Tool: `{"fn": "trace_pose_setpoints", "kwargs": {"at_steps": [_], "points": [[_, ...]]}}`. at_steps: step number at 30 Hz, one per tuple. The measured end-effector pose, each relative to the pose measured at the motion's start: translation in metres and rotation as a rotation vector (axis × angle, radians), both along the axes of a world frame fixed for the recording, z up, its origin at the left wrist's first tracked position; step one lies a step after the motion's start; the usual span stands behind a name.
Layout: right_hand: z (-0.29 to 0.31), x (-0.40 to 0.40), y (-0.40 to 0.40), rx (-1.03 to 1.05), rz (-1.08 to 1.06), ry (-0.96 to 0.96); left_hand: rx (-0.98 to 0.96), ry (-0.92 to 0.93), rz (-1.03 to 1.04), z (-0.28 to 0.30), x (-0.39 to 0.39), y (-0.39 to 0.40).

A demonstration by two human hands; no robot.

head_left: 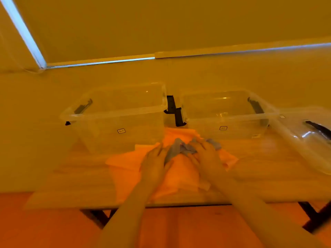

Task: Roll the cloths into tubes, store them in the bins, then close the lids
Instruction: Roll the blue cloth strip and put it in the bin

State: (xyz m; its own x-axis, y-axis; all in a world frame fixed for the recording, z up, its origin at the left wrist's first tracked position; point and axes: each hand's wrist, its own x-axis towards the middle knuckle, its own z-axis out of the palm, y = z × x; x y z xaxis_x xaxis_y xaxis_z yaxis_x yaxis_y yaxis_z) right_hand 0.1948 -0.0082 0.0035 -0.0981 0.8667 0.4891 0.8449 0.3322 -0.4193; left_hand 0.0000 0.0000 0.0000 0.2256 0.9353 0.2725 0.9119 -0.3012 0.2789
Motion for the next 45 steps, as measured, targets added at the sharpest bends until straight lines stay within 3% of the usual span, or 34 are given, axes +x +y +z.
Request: {"fn": "trace_pose_setpoints", "kwargs": {"at_steps": [6, 11, 17, 22, 27, 34, 39, 45], "points": [[0.014, -0.027, 0.005, -0.172, -0.092, 0.254, -0.009, -0.036, 0.003, -0.007, -0.002, -0.006], [0.006, -0.045, 0.01, -0.19, -0.106, 0.46, -0.001, -0.093, -0.015, -0.009, -0.009, -0.009], [-0.001, -0.052, 0.019, -0.202, -0.123, 0.522, -0.006, -0.14, -0.043, -0.009, -0.01, 0.0], [-0.008, -0.051, 0.027, -0.121, -0.104, 0.494, -0.044, -0.182, -0.067, -0.001, -0.006, 0.01], [-0.006, -0.049, 0.025, -0.026, -0.062, 0.599, -0.032, -0.264, -0.119, 0.006, -0.004, 0.014], [0.012, -0.035, 0.022, -0.161, 0.029, 0.826, -0.144, -0.382, -0.157, 0.027, 0.013, 0.019], [0.015, -0.019, 0.019, -0.209, 0.071, 0.883, -0.299, -0.517, -0.198, 0.035, 0.027, 0.023], [0.015, -0.003, 0.014, -0.216, 0.067, 0.953, -0.276, -0.641, -0.15, 0.031, 0.041, 0.026]]}}
